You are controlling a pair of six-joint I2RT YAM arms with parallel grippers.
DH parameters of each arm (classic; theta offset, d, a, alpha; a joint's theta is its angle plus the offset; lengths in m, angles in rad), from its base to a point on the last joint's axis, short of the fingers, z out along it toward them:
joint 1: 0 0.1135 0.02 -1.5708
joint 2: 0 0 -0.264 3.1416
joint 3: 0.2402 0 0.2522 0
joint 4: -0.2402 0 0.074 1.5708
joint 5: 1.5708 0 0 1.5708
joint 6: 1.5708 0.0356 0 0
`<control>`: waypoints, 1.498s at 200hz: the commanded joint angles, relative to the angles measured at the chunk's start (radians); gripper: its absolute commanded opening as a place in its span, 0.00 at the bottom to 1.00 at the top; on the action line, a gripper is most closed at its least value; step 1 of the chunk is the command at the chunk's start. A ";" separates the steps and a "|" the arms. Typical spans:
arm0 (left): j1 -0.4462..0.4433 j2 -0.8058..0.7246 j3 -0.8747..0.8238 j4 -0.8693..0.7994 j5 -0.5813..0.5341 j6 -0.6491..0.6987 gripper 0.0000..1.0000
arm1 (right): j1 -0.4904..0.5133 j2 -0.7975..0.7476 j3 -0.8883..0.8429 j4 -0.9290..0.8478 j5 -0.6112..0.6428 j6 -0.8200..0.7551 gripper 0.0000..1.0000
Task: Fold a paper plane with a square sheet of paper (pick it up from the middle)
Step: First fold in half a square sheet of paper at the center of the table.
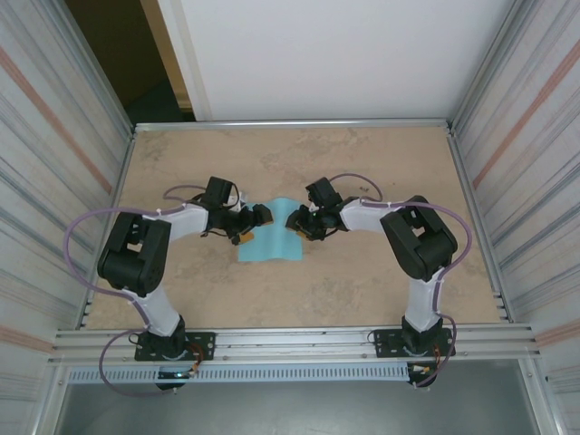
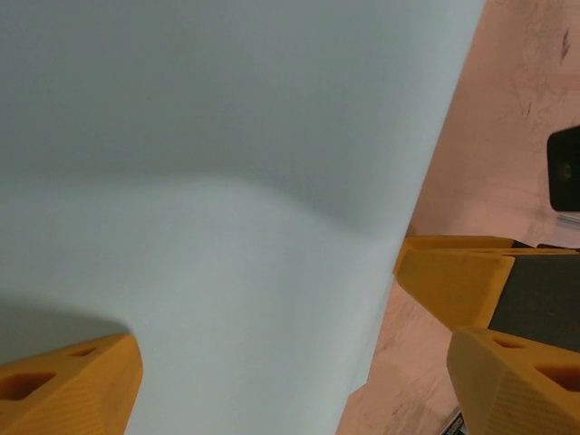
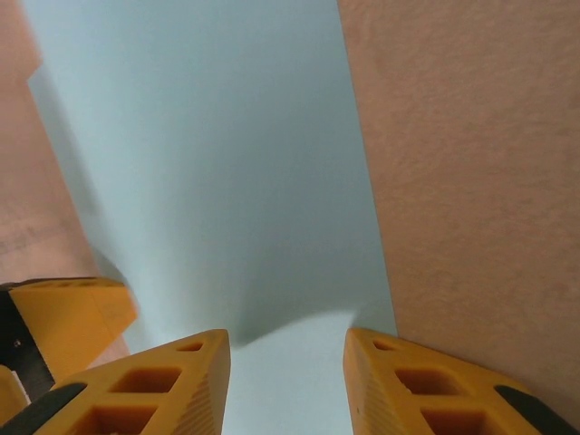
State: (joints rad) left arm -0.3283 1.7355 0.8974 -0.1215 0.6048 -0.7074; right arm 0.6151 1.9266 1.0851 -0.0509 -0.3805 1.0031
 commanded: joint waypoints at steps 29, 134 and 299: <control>0.002 -0.016 -0.044 0.016 0.008 -0.005 0.91 | 0.010 0.086 0.005 -0.032 -0.038 0.012 0.38; -0.008 0.034 0.023 -0.034 0.017 0.050 0.75 | 0.052 0.150 0.081 -0.042 -0.084 -0.008 0.34; -0.015 -0.057 0.139 -0.052 0.126 0.136 0.27 | -0.127 -0.392 -0.271 0.154 -0.037 -0.016 0.52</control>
State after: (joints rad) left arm -0.3302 1.7493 0.9791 -0.1833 0.6102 -0.5934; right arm 0.5346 1.6302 0.8688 0.0566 -0.4156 1.0042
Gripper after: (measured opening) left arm 0.269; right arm 0.488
